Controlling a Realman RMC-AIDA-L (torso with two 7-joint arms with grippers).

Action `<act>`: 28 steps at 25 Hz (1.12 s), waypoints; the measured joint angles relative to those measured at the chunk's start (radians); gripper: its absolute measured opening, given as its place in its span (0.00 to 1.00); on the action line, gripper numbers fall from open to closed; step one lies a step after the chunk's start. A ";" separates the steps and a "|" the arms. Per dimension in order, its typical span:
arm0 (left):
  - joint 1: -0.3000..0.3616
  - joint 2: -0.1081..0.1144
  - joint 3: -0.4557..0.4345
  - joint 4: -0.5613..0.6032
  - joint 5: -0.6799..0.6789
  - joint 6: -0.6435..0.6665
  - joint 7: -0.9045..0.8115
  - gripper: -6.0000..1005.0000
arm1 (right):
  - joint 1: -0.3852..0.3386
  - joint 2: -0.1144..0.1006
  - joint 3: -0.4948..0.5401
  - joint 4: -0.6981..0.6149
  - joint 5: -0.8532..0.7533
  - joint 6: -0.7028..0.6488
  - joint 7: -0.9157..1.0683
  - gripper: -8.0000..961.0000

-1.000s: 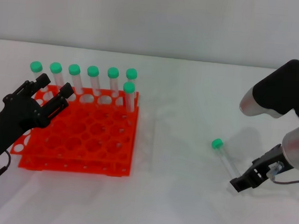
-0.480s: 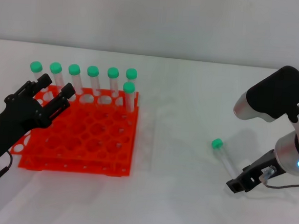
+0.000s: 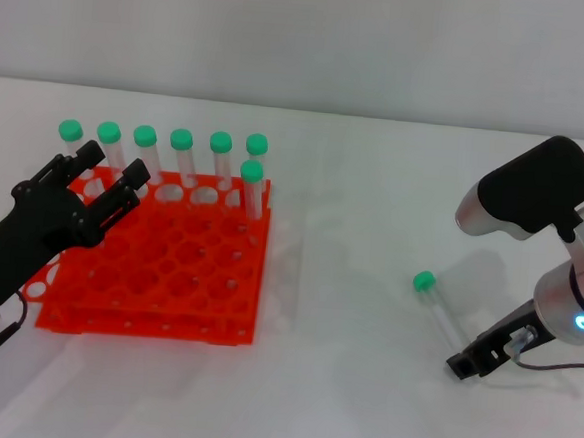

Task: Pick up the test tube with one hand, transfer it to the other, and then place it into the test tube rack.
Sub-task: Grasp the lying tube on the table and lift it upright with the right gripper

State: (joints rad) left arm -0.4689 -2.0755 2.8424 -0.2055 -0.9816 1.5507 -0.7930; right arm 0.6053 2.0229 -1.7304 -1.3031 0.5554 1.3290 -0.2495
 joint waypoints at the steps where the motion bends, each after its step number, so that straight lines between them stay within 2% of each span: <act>1: 0.000 0.000 0.000 0.000 0.000 0.000 0.000 0.73 | 0.006 0.000 0.000 0.009 0.000 0.000 0.000 0.53; 5: -0.001 0.000 0.000 0.000 0.000 0.000 0.000 0.73 | 0.031 0.000 -0.001 0.035 0.000 0.000 0.000 0.52; 10: -0.002 0.000 0.000 0.000 0.000 0.000 0.000 0.73 | 0.047 0.001 -0.002 0.042 0.000 0.000 -0.002 0.35; 16: -0.002 0.000 0.000 -0.001 0.000 0.003 0.000 0.73 | 0.053 -0.002 0.002 0.034 -0.003 0.000 -0.005 0.22; 23: -0.002 0.002 0.001 -0.001 0.000 0.009 -0.006 0.73 | 0.007 -0.008 0.064 -0.051 -0.004 0.002 -0.042 0.23; 28: -0.010 0.003 0.002 -0.001 0.001 0.010 -0.007 0.73 | -0.002 -0.008 0.076 -0.056 -0.007 0.019 -0.056 0.23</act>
State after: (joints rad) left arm -0.4788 -2.0726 2.8439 -0.2063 -0.9808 1.5602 -0.7999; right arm 0.6033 2.0147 -1.6548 -1.3593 0.5484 1.3476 -0.3060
